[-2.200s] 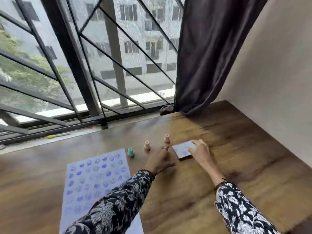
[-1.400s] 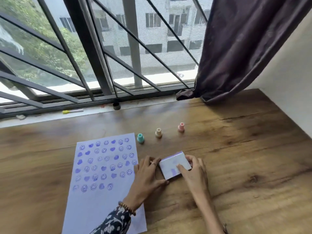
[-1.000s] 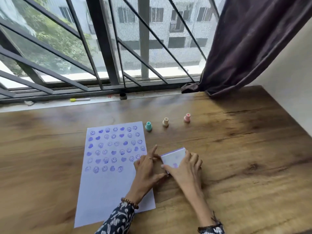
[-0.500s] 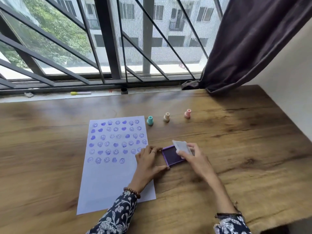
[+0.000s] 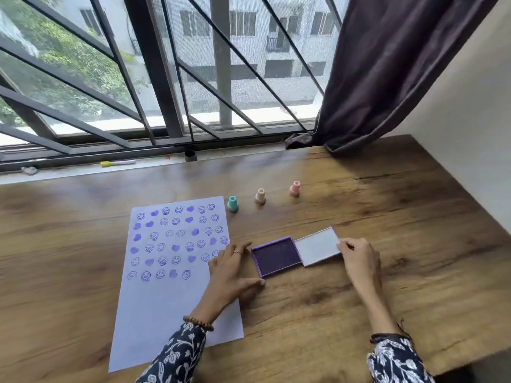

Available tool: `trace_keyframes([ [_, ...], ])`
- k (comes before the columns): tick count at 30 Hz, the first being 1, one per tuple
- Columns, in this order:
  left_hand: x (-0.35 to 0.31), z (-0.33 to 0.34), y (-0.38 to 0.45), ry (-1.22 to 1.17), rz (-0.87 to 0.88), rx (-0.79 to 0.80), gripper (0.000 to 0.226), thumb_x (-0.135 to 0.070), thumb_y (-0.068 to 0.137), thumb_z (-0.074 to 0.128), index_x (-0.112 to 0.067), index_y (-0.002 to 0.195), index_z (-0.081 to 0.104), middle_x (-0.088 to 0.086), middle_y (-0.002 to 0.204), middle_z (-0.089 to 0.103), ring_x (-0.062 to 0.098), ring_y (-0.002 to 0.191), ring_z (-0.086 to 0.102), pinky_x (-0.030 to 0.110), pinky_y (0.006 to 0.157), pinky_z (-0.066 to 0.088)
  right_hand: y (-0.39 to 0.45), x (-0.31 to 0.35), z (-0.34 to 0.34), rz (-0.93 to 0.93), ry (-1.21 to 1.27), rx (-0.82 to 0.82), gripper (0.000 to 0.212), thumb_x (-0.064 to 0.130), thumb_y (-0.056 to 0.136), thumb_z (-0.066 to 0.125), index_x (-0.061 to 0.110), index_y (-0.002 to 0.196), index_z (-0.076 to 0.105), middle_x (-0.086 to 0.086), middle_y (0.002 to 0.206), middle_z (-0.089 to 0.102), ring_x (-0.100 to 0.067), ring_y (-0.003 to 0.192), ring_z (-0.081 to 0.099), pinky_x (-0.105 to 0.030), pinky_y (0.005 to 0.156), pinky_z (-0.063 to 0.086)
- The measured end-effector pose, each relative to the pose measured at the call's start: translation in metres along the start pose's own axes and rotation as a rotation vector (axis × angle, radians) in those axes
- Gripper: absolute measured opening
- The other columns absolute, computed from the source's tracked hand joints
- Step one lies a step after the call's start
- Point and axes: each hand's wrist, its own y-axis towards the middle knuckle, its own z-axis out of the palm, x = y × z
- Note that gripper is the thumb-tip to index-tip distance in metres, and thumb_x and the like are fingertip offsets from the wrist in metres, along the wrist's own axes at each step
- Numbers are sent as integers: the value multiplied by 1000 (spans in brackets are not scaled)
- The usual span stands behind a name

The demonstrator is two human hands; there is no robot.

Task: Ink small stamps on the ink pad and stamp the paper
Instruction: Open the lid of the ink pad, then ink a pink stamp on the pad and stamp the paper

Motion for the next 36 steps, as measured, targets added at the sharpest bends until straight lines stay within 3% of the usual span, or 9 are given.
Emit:
trace_keyframes([
  [3, -7, -10, 5, -18, 72, -118, 37, -48, 71, 70, -41, 105, 57, -14, 94, 53, 2, 94, 49, 27, 79, 17, -1, 2, 5, -43, -170, -12, 26, 11, 84, 55, 11, 107, 67, -20, 109, 60, -37, 97, 58, -36, 77, 45],
  [6, -33, -14, 24, -141, 134, -248, 3, -29, 81, 66, -31, 83, 64, -12, 79, 63, -5, 71, 54, 26, 78, 36, 11, 20, 8, -131, -194, -63, 25, 13, 86, 55, 11, 110, 63, -16, 110, 59, -34, 96, 58, -37, 75, 47],
  [8, -59, -11, 47, -315, 75, -205, 5, -19, 82, 64, -23, 81, 67, -6, 74, 65, -3, 67, 57, 19, 68, 45, 29, 38, 8, -208, -84, -66, 23, 15, 86, 57, 13, 108, 64, -12, 110, 62, -28, 93, 60, -34, 73, 49],
  [11, -86, 1, 86, -480, -64, -59, 12, -15, 83, 59, -13, 90, 69, 0, 78, 67, 10, 73, 63, 26, 70, 52, 66, 65, 11, -251, 70, -25, 22, 16, 84, 59, 13, 105, 65, -10, 112, 65, -26, 95, 61, -32, 76, 48],
  [14, -94, 17, 113, -782, -254, 73, 15, -2, 85, 53, 1, 95, 64, 5, 65, 59, 12, 55, 53, 15, 49, 44, 92, 80, 22, -279, 89, 96, 27, 23, 80, 62, 20, 107, 64, -5, 115, 64, -25, 94, 61, -33, 75, 47],
  [19, -100, 24, 136, -1003, -360, 71, 24, 3, 90, 48, -9, 71, 56, 4, 58, 55, 0, 37, 53, 9, 41, 45, 112, 89, 41, -330, -3, 223, 24, 21, 79, 65, 22, 102, 66, -6, 103, 72, -22, 94, 65, -30, 77, 50],
  [23, -96, 13, 136, -1122, -328, 16, 21, -3, 90, 51, -12, 75, 61, 1, 61, 60, -1, 42, 56, 8, 47, 47, 101, 88, 49, -332, 202, 180, 16, 13, 80, 63, 11, 95, 70, -13, 95, 74, -22, 89, 66, -30, 75, 50],
  [30, -97, 11, 98, -1168, -203, 45, 17, -10, 86, 59, -22, 85, 71, -4, 80, 77, 10, 80, 71, 14, 63, 55, 52, 65, 33, -24, 941, 310, 13, 3, 85, 59, 12, 91, 66, -7, 85, 69, -8, 76, 66, -15, 70, 55],
  [36, -91, -3, 71, -1113, -173, 10, 8, -15, 79, 69, -18, 84, 75, 0, 82, 77, 10, 80, 71, 15, 71, 56, 9, 67, 35, 72, 1168, 303, 10, 10, 85, 59, 12, 90, 68, 0, 79, 75, -9, 74, 69, -15, 67, 55],
])
